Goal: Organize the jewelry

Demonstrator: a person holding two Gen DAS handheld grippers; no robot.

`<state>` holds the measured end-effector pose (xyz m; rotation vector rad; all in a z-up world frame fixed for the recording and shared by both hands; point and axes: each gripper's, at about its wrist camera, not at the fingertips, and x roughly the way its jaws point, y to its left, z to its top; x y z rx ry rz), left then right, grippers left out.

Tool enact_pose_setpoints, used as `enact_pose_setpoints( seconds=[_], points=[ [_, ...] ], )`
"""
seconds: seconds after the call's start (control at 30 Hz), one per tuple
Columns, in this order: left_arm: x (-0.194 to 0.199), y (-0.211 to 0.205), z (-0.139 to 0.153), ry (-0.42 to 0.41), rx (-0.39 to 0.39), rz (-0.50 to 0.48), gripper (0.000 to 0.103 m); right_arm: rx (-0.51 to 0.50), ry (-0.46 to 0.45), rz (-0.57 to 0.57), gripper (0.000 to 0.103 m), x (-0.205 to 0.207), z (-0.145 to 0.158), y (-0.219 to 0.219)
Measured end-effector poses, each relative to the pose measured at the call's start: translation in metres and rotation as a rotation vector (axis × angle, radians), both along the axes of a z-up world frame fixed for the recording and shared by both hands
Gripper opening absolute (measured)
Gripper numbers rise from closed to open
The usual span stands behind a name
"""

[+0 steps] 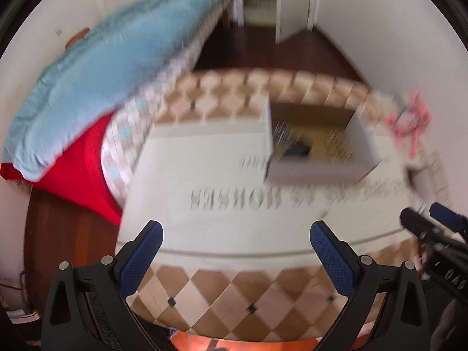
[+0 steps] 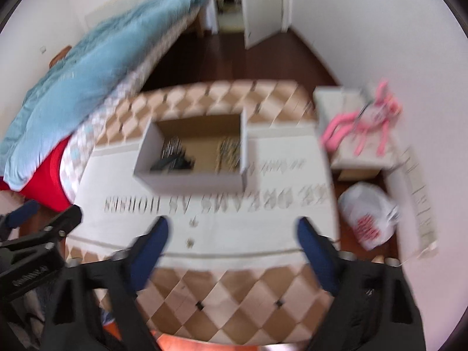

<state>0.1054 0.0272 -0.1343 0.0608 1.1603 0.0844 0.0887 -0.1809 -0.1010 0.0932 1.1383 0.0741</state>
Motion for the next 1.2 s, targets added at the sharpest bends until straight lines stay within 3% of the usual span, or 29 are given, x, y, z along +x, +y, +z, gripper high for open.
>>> enact_pose_setpoints(
  seconds=[0.13, 0.27, 0.53, 0.6, 0.67, 0.7, 0.87, 1.03, 1.2],
  points=[
    [0.0, 0.007, -0.054, 0.11, 0.027, -0.016, 0.103, 0.078, 0.101, 0.034, 0.057, 0.002, -0.058, 0.016],
    [0.0, 0.016, -0.09, 0.182, 0.048, -0.016, 0.103, 0.099, 0.155, 0.071, 0.05, 0.001, -0.098, 0.038],
    [-0.003, 0.03, -0.11, 0.221, 0.054, 0.019, 0.103, 0.028, 0.183, 0.136, 0.047, 0.011, -0.138, 0.077],
    [-0.003, 0.032, -0.111, 0.224, 0.053, 0.027, 0.103, -0.032, 0.162, 0.159, 0.04, 0.011, -0.139, 0.087],
    [-0.001, 0.033, -0.111, 0.223, 0.051, 0.03, 0.103, -0.071, 0.145, 0.174, 0.016, 0.01, -0.139, 0.092],
    [-0.001, 0.032, -0.11, 0.22, 0.054, 0.028, 0.103, -0.085, 0.135, 0.182, 0.012, 0.009, -0.139, 0.094],
    [0.002, 0.021, -0.097, 0.189, 0.056, 0.006, 0.103, -0.055, 0.097, 0.174, 0.006, 0.003, -0.131, 0.08],
    [0.008, -0.014, -0.086, 0.163, 0.027, -0.039, 0.103, 0.034, 0.081, 0.068, 0.006, 0.002, -0.113, 0.03],
    [0.018, -0.06, -0.086, 0.165, -0.045, -0.084, 0.103, 0.052, 0.078, -0.041, 0.006, 0.004, -0.106, -0.021]
  ],
)
